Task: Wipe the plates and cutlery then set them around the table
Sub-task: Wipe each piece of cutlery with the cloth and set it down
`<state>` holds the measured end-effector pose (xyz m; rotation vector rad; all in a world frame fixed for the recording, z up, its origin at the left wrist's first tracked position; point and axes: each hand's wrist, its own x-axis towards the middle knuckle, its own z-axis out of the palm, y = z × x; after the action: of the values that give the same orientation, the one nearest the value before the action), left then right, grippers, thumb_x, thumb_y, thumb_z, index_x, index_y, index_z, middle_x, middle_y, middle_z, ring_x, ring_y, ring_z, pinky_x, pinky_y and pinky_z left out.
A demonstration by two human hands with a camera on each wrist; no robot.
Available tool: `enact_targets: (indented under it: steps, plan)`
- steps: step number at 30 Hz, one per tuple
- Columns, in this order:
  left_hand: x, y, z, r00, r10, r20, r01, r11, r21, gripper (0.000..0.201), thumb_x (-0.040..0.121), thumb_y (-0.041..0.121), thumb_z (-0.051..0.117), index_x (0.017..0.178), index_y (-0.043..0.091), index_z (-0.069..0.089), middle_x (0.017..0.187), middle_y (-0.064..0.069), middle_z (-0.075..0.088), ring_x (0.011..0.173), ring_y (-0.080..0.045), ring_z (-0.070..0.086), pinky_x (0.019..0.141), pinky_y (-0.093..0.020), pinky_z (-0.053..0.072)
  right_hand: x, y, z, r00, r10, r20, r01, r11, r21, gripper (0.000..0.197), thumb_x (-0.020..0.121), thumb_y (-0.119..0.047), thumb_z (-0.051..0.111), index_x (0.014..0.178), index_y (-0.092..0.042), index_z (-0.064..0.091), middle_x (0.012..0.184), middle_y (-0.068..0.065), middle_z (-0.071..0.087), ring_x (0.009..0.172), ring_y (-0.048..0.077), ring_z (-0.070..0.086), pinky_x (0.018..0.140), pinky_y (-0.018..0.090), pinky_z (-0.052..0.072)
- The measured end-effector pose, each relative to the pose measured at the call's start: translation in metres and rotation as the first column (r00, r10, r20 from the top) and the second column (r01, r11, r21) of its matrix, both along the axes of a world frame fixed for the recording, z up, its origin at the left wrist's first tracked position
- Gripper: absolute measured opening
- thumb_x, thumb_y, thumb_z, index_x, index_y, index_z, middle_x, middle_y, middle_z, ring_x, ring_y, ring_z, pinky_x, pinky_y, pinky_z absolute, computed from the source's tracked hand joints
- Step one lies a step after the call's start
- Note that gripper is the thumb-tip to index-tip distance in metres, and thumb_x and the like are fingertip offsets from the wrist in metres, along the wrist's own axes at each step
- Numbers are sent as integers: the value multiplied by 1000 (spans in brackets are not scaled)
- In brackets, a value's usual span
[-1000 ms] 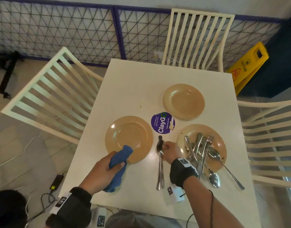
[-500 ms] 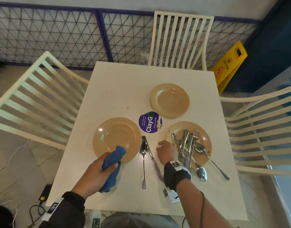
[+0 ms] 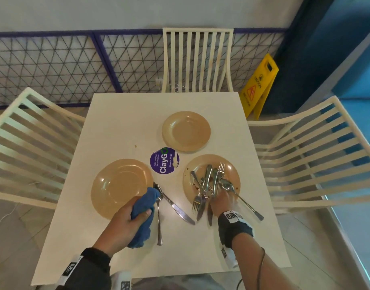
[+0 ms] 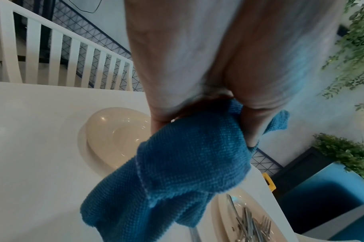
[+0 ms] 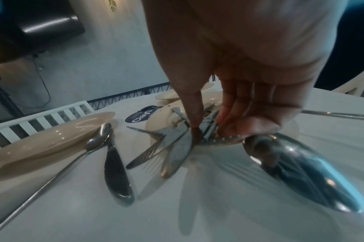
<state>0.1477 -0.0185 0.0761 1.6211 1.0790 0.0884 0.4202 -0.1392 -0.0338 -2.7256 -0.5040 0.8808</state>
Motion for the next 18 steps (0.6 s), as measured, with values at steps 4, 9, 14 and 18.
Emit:
enact_targets:
  steps: [4,9,14,18]
  plan:
    - [13,-13,2,1000,4,1,-4,1000,4,22,99,26,62,121,30,60,106,11,73,101,-4,68,91,-27,50,8,1,-2,1000,-6,-28,6,1000,-1,22,87,-27,55,104,-19,67,87,2,66,74,22,65,65,32,54]
    - [23,-23,6,1000,18,-1,-18,1000,12,23,99,25,62,121,28,60,106,10,73,101,-5,68,88,-23,50,11,3,2,996,92,1,-92,996,-19,30,90,-39,56,111,-20,66,95,1,69,81,21,66,73,32,56]
    - [29,-31,7,1000,30,-6,-29,999,29,20,99,25,62,119,28,61,101,12,73,97,-4,69,84,-22,49,19,1,6,988,154,-10,-154,984,-88,24,91,-15,64,114,-10,63,100,5,67,84,20,62,69,28,48]
    - [34,-33,7,999,30,-13,-29,999,28,20,99,26,62,119,27,61,101,12,73,98,-5,69,88,-25,52,19,4,6,990,138,1,-137,988,-71,26,93,-20,63,116,-10,62,109,6,69,97,22,67,82,32,55]
